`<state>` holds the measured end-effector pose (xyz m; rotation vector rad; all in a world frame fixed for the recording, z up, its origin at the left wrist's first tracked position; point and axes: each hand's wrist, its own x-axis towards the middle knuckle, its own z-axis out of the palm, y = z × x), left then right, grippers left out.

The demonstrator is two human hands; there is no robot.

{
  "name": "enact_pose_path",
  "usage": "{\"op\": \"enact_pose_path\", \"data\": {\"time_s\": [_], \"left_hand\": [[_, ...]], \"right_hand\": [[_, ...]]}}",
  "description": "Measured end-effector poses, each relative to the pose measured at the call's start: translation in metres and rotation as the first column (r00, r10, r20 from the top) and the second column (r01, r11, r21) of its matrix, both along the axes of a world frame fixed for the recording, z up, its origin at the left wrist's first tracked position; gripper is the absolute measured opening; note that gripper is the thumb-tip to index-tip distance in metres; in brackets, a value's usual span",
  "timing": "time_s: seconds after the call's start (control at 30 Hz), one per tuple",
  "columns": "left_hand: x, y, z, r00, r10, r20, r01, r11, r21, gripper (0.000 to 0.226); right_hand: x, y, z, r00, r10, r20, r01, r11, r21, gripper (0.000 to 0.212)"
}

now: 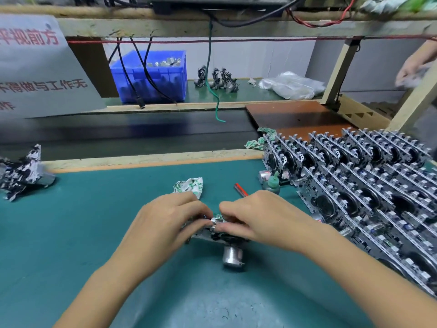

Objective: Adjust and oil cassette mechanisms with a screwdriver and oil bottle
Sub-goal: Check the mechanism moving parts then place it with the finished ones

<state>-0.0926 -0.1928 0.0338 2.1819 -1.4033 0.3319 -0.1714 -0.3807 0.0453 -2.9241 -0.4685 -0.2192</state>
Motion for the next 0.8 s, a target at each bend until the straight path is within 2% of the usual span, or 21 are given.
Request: {"op": "enact_pose_path", "data": {"time_s": [0.13,0.2,0.33,0.5,0.63,0.8], "left_hand": [[0.015,-0.026,0.028,0.997,0.003,0.076,0.005,0.994,-0.105,0.018],[0.017,-0.044,0.038,0.999,0.032,0.020,-0.027,0.974,-0.227,0.012],[0.003,-0.074,0.034,0.994,0.008,-0.108,-0.050,0.914,-0.402,0.026],[-0.023,-0.107,0.019,0.937,-0.120,-0.329,0.003,0.942,-0.336,0.043],[-0.039,-0.135,0.015,0.921,-0.177,-0.347,0.071,0.953,-0.296,0.043],[-0.057,-0.154,0.000,0.934,-0.076,-0.348,0.010,0.982,-0.189,0.026]], "right_hand": [[0.003,-0.013,0.024,0.987,-0.139,0.079,0.129,0.984,0.120,0.029],[0.004,-0.025,0.039,0.968,-0.210,0.140,0.179,0.962,0.206,0.030],[-0.011,-0.052,0.056,0.876,-0.403,0.266,0.294,0.882,0.369,0.034],[-0.042,-0.078,0.065,0.733,-0.574,0.365,0.354,0.780,0.516,0.041],[-0.055,-0.087,0.058,0.660,-0.652,0.373,0.450,0.741,0.498,0.042],[-0.054,-0.090,0.040,0.643,-0.714,0.278,0.528,0.676,0.515,0.044]]}}
